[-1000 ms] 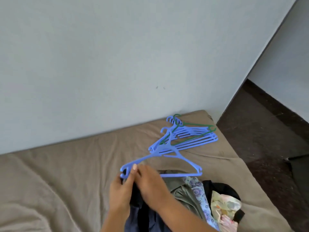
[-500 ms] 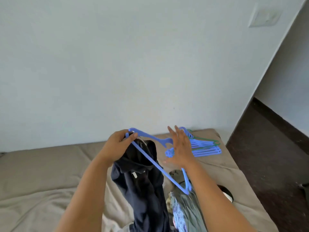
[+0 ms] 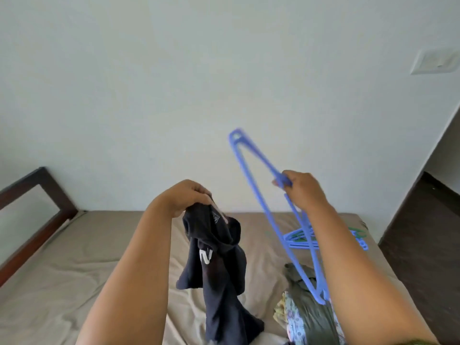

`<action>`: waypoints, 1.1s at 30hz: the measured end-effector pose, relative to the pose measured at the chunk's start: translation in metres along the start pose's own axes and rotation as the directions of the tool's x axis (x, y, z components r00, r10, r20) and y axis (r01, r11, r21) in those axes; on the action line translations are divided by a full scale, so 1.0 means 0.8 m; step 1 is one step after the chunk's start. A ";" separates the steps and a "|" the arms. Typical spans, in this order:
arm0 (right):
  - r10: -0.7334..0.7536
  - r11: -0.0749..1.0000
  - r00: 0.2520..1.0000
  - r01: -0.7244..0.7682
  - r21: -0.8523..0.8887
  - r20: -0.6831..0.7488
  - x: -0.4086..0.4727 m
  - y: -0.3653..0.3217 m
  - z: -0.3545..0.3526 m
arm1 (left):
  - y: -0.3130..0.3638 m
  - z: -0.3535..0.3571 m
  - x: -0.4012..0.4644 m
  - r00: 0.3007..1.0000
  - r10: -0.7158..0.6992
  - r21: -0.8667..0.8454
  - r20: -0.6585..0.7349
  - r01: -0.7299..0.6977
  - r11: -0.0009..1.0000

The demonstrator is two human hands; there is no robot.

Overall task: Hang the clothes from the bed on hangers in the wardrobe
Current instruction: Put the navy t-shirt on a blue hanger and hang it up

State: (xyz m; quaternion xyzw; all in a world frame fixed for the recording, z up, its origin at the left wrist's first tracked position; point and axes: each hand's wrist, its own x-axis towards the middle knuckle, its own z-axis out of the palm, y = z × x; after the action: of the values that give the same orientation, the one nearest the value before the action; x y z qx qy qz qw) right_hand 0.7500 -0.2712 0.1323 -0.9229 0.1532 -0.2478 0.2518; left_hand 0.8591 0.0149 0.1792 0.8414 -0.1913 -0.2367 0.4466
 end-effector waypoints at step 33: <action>-0.526 0.809 0.800 0.576 0.122 -0.288 -0.030 -0.100 0.108 | 0.032 -0.087 -0.065 0.996 -0.084 -0.407 0.013 0.082 0.910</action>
State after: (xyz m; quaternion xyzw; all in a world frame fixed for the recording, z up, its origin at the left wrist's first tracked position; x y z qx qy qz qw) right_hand 0.7892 -0.1616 0.1019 -0.8595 -0.1199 -0.4347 0.2407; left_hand 0.8536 0.0755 0.2470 0.7380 -0.1008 -0.2880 0.6019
